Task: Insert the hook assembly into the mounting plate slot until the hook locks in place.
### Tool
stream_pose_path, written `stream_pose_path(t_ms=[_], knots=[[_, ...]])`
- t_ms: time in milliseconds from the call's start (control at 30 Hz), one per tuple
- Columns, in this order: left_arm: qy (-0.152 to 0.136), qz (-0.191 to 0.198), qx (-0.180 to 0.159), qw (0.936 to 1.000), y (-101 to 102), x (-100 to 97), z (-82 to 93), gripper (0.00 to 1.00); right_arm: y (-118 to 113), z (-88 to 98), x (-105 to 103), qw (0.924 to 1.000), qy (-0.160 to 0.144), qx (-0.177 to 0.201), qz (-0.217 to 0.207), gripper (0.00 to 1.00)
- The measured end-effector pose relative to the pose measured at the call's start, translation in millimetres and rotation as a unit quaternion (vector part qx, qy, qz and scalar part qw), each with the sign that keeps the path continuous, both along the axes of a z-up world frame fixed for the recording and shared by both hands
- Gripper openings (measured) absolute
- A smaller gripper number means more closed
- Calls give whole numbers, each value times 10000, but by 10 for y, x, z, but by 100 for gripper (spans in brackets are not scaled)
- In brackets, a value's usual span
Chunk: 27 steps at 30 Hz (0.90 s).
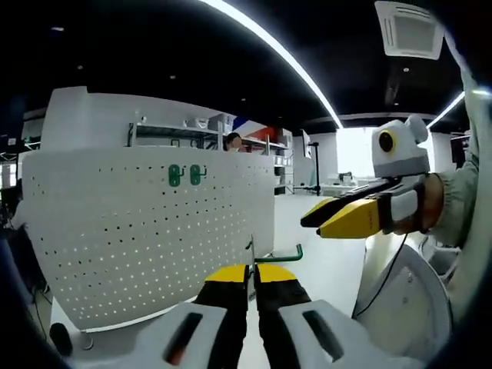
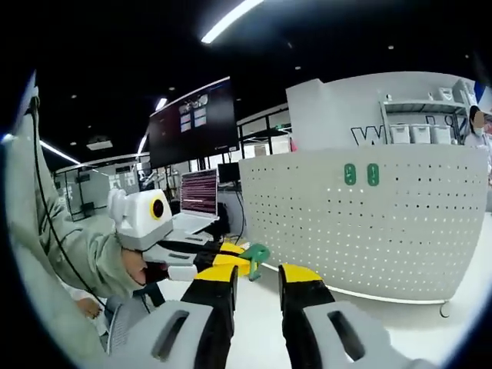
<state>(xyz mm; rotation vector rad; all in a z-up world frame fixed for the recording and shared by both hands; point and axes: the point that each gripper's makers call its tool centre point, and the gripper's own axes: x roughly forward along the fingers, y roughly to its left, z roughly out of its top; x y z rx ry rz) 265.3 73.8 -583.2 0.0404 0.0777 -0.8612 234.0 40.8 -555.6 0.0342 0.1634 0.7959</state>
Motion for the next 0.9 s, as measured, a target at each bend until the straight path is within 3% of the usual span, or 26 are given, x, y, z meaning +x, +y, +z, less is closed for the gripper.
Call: stream_pose_path(t_ms=[567,900], knots=[[-53,-106,-272,9996,-81,-71,190,2,116,61,40,9997,2,205,119,14],[-105,-118,-412,9990,-78,-92,298,2,150,153,49,9984,43,538,136,13]])
